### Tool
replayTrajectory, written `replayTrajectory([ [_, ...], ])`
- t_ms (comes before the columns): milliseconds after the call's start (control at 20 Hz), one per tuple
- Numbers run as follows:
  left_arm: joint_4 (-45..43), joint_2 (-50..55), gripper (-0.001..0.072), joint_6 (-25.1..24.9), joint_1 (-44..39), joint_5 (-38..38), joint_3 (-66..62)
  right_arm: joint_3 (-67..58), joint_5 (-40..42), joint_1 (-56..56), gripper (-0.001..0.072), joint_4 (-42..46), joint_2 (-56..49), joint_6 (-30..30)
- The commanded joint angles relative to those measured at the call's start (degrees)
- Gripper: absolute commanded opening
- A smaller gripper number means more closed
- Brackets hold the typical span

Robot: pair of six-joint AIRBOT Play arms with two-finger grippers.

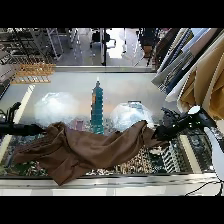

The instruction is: Fold the clothes and pants, and hang the long-sleeved shirts on hangers.

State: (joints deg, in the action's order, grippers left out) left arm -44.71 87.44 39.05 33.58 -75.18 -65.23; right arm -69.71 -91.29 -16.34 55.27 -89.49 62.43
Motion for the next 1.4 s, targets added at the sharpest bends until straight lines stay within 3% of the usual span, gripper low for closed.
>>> replayTrajectory([
  [0, 11.6, 7.3, 0.0603, 3.9, 6.1, -4.3, 0.0, 0.0, 1.8, 0.0, 0.0519, 0.0, 0.0, 0.0],
  [250, 22.2, 13.9, 0.0601, -1.9, 5.4, -7.1, 0.0, 0.0, 2.0, 0.0, 0.0512, 0.0, 0.0, 0.4],
  [400, 24.8, 15.5, 0.0601, -6.2, 4.0, -10.8, 0.0, 0.0, 2.2, 0.0, 0.0512, 0.0, 0.0, 1.4],
  [500, 24.7, 16.8, 0.0598, -6.3, 3.5, -13.3, 0.0, 0.0, 2.4, 0.0, 0.0512, 0.0, 0.0, 1.4],
  [600, 24.9, 18.1, 0.0488, -7.4, 3.2, -16.9, 0.0, 0.0, 2.4, 0.0, 0.0512, 0.0, 0.0, 1.6],
  [650, 25.3, 18.6, 0.0386, -10.0, 3.2, -18.6, 0.0, 0.0, 2.4, 0.0, 0.0512, 0.0, 0.0, 1.6],
  [750, 26.3, 18.6, 0.0337, -14.1, 3.2, -20.7, 0.0, 0.0, 2.4, 0.0, 0.0511, 0.0, 0.0, 1.6],
  [800, 26.4, 18.6, 0.0273, -14.6, 3.2, -21.0, 0.0, 0.0, 2.4, 0.0, 0.0511, 0.0, 0.0, 1.6],
  [950, 26.4, 18.6, 0.0010, -14.9, 3.2, -21.8, 0.0, 0.0, 2.4, 0.0, 0.0499, 1.3, -0.2, 3.0],
  [1100, 26.4, 17.7, 0.0006, -14.6, 3.8, -22.0, 0.0, 0.0, 1.9, 0.9, 0.0480, 6.4, -0.2, 5.1],
  [1250, 27.2, 14.9, 0.0006, -14.2, 4.9, -21.9, -0.1, 0.0, 2.1, 7.3, 0.0479, 10.0, -0.1, 1.6],
  [1350, 27.2, 13.0, 0.0006, -13.3, 5.5, -21.9, -0.1, 0.0, 4.0, 15.1, 0.0479, 18.4, -0.1, 1.0],
])
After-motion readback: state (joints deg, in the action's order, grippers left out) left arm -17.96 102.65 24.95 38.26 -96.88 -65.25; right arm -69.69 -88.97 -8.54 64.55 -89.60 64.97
